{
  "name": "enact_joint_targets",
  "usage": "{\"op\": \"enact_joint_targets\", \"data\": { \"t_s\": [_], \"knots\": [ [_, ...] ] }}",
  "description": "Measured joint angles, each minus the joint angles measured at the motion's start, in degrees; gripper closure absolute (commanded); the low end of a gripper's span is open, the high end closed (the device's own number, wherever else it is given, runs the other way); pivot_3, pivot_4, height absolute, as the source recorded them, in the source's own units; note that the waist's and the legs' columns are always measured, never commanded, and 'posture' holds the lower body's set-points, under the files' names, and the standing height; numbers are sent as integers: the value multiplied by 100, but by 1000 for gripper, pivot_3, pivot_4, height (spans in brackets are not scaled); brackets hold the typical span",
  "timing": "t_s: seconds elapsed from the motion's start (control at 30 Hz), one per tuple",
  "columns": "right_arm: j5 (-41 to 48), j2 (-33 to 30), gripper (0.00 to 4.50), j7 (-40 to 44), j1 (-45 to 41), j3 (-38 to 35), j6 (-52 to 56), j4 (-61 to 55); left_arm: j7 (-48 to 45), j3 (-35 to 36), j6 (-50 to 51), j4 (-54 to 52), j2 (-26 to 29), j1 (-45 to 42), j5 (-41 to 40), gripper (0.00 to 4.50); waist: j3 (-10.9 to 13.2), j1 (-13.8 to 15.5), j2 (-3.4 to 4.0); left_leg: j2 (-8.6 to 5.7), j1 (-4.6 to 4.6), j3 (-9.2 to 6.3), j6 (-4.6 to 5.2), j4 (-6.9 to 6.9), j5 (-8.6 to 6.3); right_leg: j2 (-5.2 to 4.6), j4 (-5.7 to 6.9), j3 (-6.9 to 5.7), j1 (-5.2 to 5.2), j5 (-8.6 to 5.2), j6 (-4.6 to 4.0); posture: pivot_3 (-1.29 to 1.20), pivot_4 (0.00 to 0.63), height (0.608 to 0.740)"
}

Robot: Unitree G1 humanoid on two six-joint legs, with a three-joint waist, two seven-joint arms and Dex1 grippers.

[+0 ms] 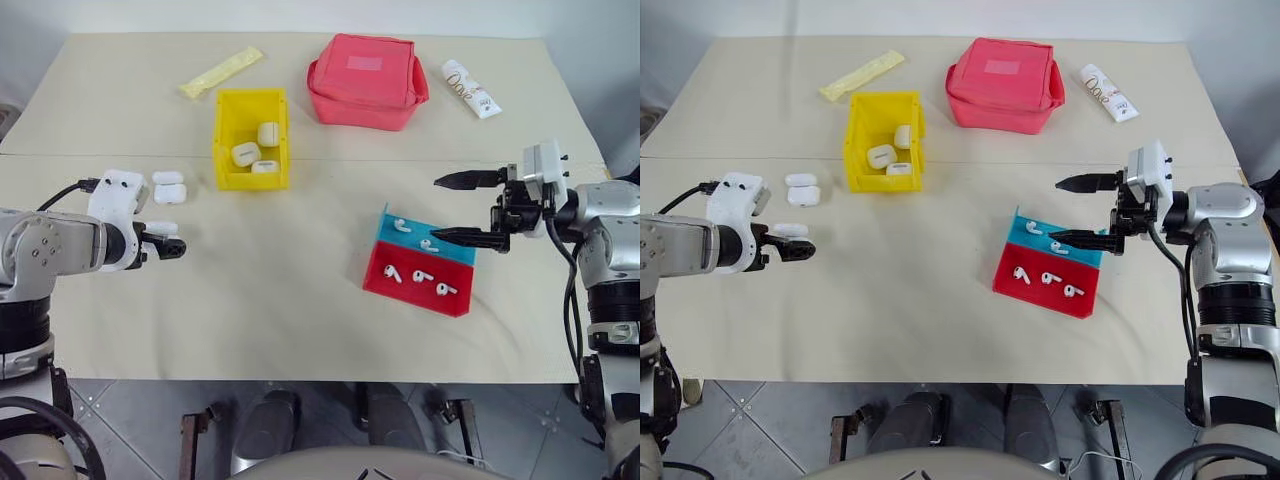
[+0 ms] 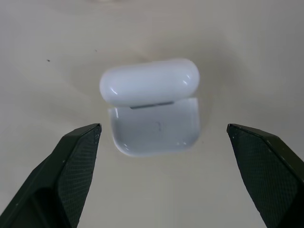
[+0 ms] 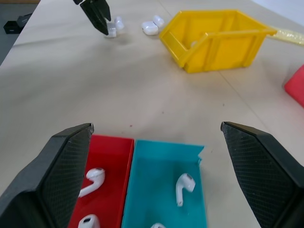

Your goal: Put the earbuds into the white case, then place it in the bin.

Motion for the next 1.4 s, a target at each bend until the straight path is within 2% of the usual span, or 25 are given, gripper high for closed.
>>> {"op": "enact_joint_targets", "data": {
  "t_s": [0.37,0.73,0.83,0.97,1.23,1.33,1.4],
  "knots": [
    [2,-4,18,-73,115,-65,20,-151,829,-458,-5,1146,-144,-606,-584,0,-3,15,-4,-5,2,-1,1,15,1,-1,24,4,-5,0,0,0,150,740],
    [1,-4,18,-133,161,-136,77,-173,1078,-602,-20,1638,-146,-854,-870,0,-7,31,0,-6,4,1,0,24,2,0,35,10,-5,0,0,0,150,740],
    [0,-4,0,-138,161,-136,76,-173,1108,-642,-39,1655,-147,-868,-932,576,-8,41,3,-6,4,2,0,26,2,0,36,13,-4,0,0,0,150,740],
    [-1,-4,0,-141,161,-139,76,-173,1223,-648,-50,1737,-148,-882,-1077,1705,-11,18,6,-5,9,4,0,26,2,3,36,17,-5,0,0,0,150,740],
    [-2,-58,0,-137,167,-192,76,-176,1435,-247,-65,1705,-210,-617,-1145,1720,-31,-13,37,-6,19,5,-4,17,4,8,36,33,-9,-1,0,0,150,740],
    [-3,-136,0,-136,190,-212,85,-183,988,-222,-504,829,-252,-163,-890,1720,-31,-10,36,-7,7,10,-4,18,4,6,37,39,-25,-1,0,0,150,740],
    [-2,-152,0,-140,197,-223,97,-230,230,-380,-1271,-26,-194,203,-710,1720,-28,16,18,-6,-12,9,-5,31,3,4,36,41,-32,0,0,0,150,740]
  ]
}}
